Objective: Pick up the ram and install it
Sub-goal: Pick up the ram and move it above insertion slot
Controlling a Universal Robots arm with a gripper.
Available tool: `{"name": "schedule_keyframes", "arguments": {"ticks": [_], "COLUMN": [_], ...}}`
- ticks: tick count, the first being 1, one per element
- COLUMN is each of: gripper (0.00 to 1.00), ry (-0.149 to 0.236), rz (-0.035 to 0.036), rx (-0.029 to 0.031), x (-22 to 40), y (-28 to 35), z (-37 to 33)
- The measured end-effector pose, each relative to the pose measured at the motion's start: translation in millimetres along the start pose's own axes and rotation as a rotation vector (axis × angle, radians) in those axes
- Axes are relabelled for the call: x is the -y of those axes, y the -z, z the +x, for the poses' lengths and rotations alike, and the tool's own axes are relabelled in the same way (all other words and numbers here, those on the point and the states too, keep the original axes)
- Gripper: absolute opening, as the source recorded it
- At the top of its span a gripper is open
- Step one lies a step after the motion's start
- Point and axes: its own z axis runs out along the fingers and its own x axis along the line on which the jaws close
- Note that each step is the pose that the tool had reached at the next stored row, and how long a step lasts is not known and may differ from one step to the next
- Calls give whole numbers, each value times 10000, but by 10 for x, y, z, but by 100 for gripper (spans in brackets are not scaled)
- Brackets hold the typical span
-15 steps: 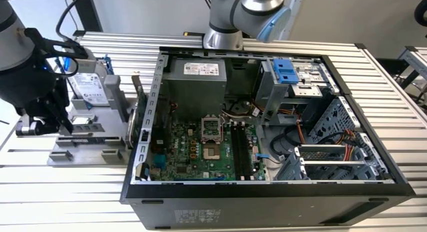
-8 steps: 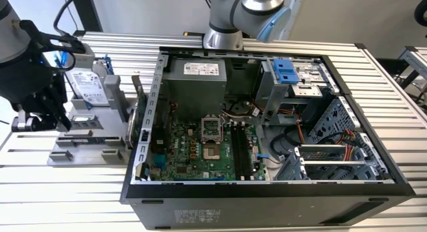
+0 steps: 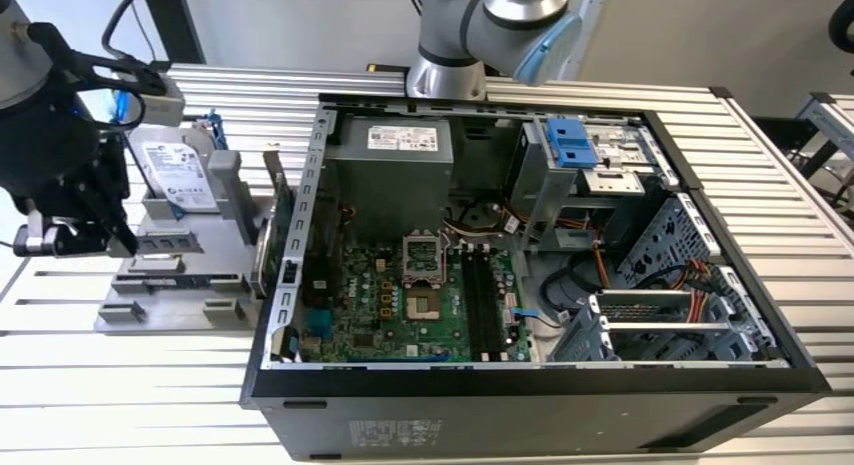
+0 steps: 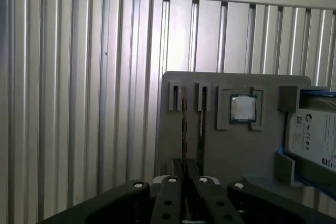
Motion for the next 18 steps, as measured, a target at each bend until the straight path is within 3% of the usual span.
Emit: {"name": "schedule_keyframes", "arguments": {"ticks": [18], "gripper": [0], "ry": [0], "rz": [0], "rx": [0], "x": [1], "y": [266], "z": [-13]}}
